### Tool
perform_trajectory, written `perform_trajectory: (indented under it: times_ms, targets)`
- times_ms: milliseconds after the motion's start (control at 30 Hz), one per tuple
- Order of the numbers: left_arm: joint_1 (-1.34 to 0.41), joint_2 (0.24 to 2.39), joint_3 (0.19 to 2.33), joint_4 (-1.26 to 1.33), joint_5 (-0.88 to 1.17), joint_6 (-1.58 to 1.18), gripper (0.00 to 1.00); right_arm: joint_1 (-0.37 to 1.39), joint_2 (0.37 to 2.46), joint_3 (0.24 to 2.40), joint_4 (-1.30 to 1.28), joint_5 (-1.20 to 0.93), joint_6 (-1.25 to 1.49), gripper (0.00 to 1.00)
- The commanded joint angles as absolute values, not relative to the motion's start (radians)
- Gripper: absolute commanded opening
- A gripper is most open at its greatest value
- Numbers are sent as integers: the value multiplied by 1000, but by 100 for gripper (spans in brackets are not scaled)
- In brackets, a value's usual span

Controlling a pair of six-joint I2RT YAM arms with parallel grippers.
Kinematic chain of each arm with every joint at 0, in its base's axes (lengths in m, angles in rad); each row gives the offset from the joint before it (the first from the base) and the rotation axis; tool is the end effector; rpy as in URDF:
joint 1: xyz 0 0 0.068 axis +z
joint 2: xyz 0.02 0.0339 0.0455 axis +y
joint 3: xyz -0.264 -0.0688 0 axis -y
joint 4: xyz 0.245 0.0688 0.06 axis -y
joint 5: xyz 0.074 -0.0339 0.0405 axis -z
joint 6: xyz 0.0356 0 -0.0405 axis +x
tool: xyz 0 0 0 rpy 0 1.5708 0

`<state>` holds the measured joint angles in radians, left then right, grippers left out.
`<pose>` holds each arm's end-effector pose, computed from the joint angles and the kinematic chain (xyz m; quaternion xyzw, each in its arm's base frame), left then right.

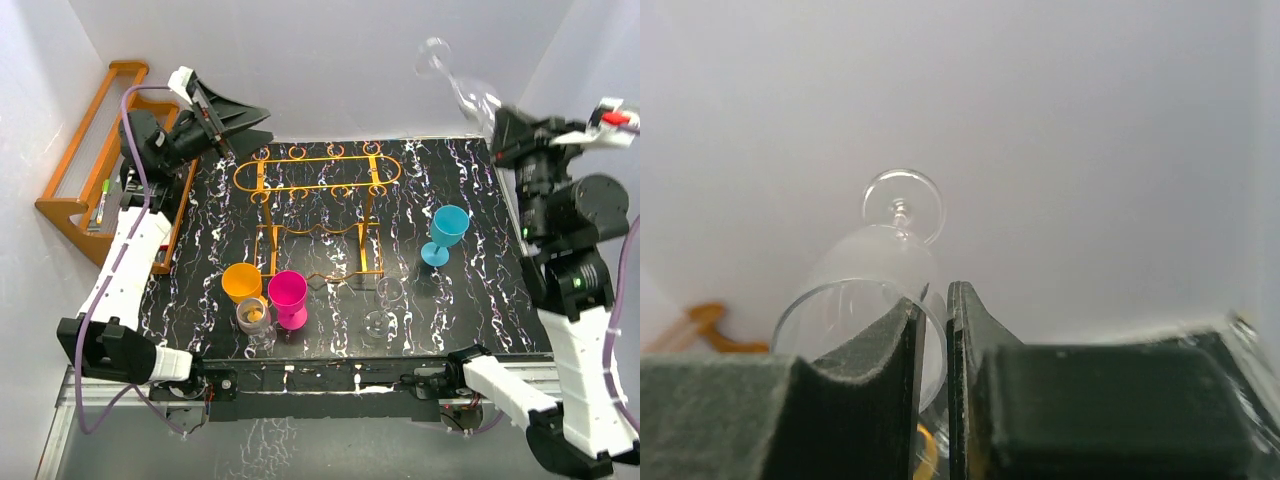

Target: Place the wine glass upside down on the wine glass rack

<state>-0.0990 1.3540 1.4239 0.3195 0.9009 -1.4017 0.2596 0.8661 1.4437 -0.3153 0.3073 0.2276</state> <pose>0.2881 -0.0567 0.4848 -0.0164 0.6180 -0.6872 0.3816 0.1243 0.0219 0.5266 0.1118 0.6033 0.0987 0.7835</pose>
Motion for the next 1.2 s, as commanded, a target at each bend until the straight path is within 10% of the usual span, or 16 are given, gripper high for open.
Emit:
perform_trajectory:
  times_ms: [0,800,1167]
  targets:
    - [-181,1385,1500,416,813,-1511,97,261,1066,1661,-49,76,338,8]
    - [-433,1783,1949,434,688,-1461,90,346,1077,1207,788,-325,-337,8]
    - [-475,1849,2062,479,586,-1377,74,589,1117,1092,944,-113,-740,8]
